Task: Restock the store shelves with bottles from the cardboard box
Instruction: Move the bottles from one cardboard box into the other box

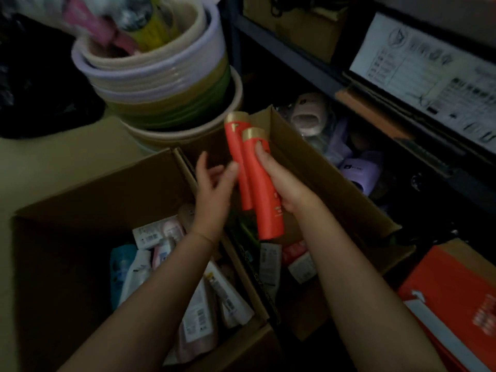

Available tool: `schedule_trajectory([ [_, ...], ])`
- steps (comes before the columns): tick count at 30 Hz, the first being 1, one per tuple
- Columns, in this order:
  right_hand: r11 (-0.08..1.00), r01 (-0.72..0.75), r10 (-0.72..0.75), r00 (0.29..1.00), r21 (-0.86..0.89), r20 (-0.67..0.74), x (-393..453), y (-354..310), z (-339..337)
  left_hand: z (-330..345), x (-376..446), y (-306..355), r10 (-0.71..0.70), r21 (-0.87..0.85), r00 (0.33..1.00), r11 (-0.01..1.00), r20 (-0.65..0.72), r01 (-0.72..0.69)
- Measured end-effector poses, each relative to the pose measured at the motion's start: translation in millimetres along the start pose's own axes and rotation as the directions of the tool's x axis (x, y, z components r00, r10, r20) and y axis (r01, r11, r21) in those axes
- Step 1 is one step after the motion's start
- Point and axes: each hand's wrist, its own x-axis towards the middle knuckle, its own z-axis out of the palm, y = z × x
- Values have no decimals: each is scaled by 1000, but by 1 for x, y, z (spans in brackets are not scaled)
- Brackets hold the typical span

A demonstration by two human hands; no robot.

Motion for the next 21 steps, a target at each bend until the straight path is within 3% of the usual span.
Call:
schedule_trajectory([
  [1, 998, 20, -19, 1000, -61, 18, -7, -10, 18, -9, 0, 8, -85, -200, 996, 977, -13, 81],
  [2, 989, 37, -32, 999, -140, 42, -12, -15, 37, -23, 1, 13, -120, -294, 993, 949, -4, 114],
  [5, 847, 180, -132, 983, -499, 130, -14, -12, 88, -72, -7, 2, -133, -385, 990, 917, -46, 105],
  [7, 724, 275, -241, 960, -632, 142, -9, -5, 105, -100, -16, -20, -246, -429, 963, 886, -109, 178],
  [9, 701, 316, -347, 934, -639, 81, -3, -3, 109, -123, -24, -44, -402, -366, 890, 878, -213, 309],
  [12, 706, 303, -423, 905, -640, -39, 6, -1, 92, -140, -32, -83, -509, 28, 802, 839, -311, 544],
  [13, 730, 266, -412, 906, -629, -96, 10, 3, 82, -139, -33, -91, -520, 160, 794, 796, -314, 584],
  [15, 803, 159, -347, 908, -574, -234, 19, 16, 58, -121, -36, -77, -470, 269, 844, 804, -259, 530],
  [18, 880, -106, -86, 924, -463, -374, 36, 43, 18, -74, -33, -47, -374, 128, 924, 915, -84, 382],
  [21, 830, -336, 166, 911, -445, -378, 54, 85, -17, -29, -24, -39, -235, 122, 970, 963, -64, 241],
])
